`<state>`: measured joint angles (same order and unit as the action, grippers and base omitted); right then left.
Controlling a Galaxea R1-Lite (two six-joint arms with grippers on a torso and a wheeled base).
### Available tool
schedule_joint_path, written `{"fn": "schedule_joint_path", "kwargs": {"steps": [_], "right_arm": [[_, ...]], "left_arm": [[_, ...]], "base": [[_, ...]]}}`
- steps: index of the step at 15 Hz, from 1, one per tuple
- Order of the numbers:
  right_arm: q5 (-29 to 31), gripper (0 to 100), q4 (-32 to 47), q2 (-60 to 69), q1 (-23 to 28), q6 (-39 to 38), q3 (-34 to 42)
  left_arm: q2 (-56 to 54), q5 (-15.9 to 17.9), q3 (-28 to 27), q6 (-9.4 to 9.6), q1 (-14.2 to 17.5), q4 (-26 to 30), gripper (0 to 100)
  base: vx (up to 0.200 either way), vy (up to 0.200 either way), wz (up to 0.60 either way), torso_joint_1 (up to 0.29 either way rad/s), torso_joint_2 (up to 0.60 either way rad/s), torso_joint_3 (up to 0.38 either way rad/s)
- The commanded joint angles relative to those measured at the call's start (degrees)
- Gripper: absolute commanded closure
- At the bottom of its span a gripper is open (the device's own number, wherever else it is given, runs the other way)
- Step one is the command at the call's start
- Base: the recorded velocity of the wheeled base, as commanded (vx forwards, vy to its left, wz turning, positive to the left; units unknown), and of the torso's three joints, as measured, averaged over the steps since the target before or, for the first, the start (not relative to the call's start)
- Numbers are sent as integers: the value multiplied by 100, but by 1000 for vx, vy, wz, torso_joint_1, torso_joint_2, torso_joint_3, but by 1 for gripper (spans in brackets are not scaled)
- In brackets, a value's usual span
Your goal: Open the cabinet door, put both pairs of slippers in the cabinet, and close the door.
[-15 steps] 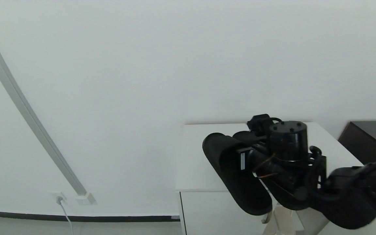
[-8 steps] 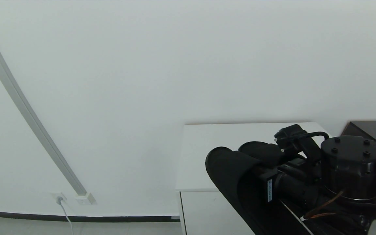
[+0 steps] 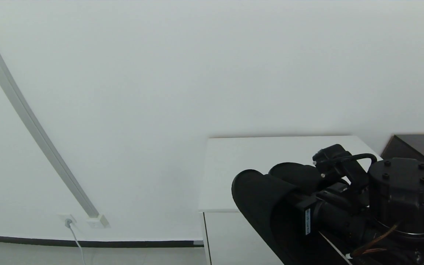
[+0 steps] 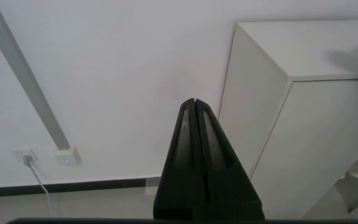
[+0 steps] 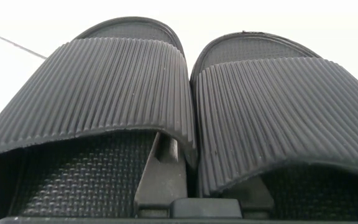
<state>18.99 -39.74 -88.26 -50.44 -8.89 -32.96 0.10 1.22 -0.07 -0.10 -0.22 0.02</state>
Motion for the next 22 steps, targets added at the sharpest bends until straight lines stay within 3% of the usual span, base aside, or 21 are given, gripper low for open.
{"fn": "schedule_joint_path", "kwargs": {"steps": [1, 7, 19, 22], "right_arm": [[-1, 100, -7, 2, -44, 1, 18], [52, 100, -16, 2, -88, 27, 80], [61, 100, -34, -7, -106, 27, 80], [61, 100, -34, -16, -106, 27, 88]], "left_arm": [[-1, 1, -1, 1, 4, -2, 100], [-1, 1, -1, 1, -4, -2, 100], [-1, -8, -1, 1, -4, -2, 100], [-1, -8, -1, 10, -4, -2, 100]], "base": [[-200, 0, 0, 2, 2, -2], [-200, 0, 0, -7, 1, 3], [0, 0, 0, 0, 0, 0], [0, -200, 0, 1, 1, 4]]}}
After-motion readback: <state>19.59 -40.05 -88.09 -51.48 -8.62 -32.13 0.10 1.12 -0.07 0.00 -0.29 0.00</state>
